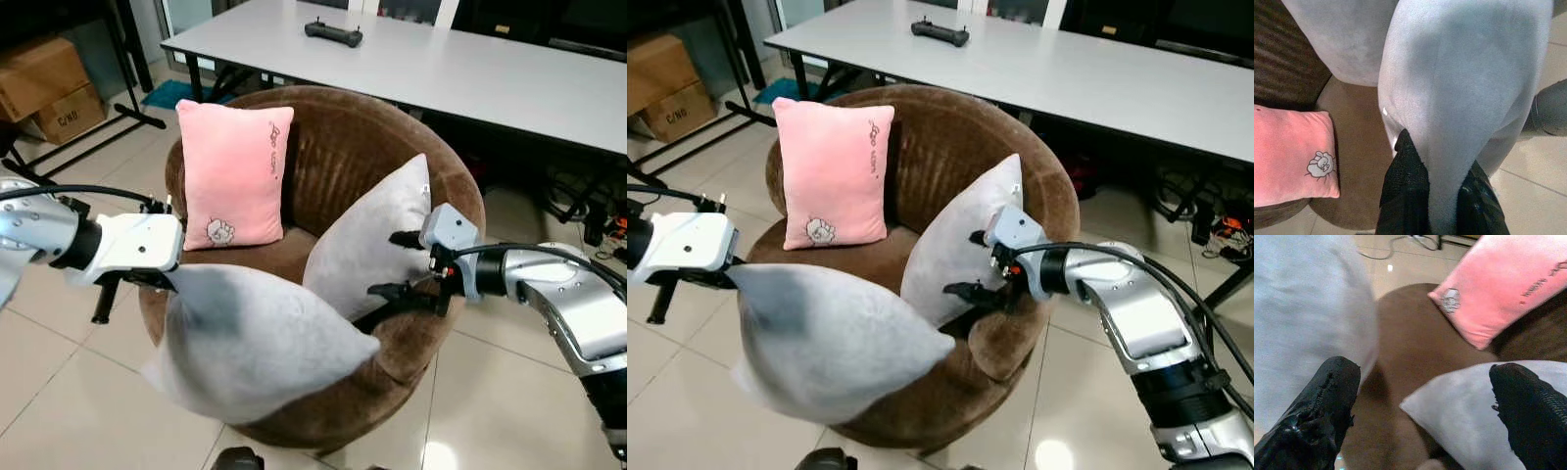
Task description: Move the pillow to the sofa from floor
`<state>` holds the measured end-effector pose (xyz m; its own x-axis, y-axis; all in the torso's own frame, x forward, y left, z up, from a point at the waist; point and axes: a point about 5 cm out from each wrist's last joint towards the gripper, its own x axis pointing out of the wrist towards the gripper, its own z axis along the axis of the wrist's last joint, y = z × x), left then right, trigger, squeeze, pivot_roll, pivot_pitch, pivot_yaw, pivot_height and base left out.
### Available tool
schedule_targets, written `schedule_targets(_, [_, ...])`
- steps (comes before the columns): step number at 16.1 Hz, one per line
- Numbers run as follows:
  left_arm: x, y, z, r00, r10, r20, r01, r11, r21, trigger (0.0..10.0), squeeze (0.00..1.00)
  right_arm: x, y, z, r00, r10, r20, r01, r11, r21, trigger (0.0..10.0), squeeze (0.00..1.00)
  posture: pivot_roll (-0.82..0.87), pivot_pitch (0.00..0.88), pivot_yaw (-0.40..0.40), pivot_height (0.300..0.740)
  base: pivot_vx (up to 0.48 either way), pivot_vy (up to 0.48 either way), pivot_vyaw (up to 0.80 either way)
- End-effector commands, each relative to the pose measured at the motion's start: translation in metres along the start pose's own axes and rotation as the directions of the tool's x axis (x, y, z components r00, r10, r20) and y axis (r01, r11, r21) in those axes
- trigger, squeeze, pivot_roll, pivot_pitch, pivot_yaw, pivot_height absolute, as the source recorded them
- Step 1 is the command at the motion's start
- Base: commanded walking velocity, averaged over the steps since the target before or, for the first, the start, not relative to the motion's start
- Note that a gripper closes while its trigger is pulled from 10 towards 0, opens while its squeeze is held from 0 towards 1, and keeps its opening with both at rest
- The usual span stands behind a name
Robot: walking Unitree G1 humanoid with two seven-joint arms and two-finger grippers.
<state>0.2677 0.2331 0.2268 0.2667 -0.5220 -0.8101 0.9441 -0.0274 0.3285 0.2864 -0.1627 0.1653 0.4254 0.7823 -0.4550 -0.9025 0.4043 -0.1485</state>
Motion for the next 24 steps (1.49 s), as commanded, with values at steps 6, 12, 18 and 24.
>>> schedule_targets(6, [0.012,0.016,0.006,0.997,0.046,0.059,-0.047,0.998,0.027,10.0,0.00,0.009,0.029,0.014,0.988,0.148,0.038,-0.149,0.988,0.028,10.0,1.00,0.06,0.000,-0.051,0.740,0.000,0.000,0.00])
schedule_targets(12, [0.021,0.032,0.020,0.988,0.083,0.127,-0.091,0.994,0.061,10.0,0.00,0.069,0.032,-0.012,0.997,0.054,-0.063,-0.046,0.991,0.123,10.0,0.00,0.07,0.000,-0.049,0.740,0.000,0.000,0.00])
schedule_targets(18, [0.025,0.033,0.018,0.989,0.110,0.101,-0.117,0.991,0.068,10.0,0.00,0.071,0.030,-0.006,0.993,0.116,0.032,-0.120,0.973,0.197,10.0,0.00,0.08,0.000,-0.070,0.740,0.000,0.000,0.00])
schedule_targets(24, [0.038,0.040,0.017,0.984,0.159,0.078,-0.165,0.983,0.080,10.0,0.00,0.055,0.010,0.005,0.991,0.094,0.095,-0.112,0.972,0.205,10.0,0.00,0.08,0.000,-0.070,0.740,0.000,0.000,0.00])
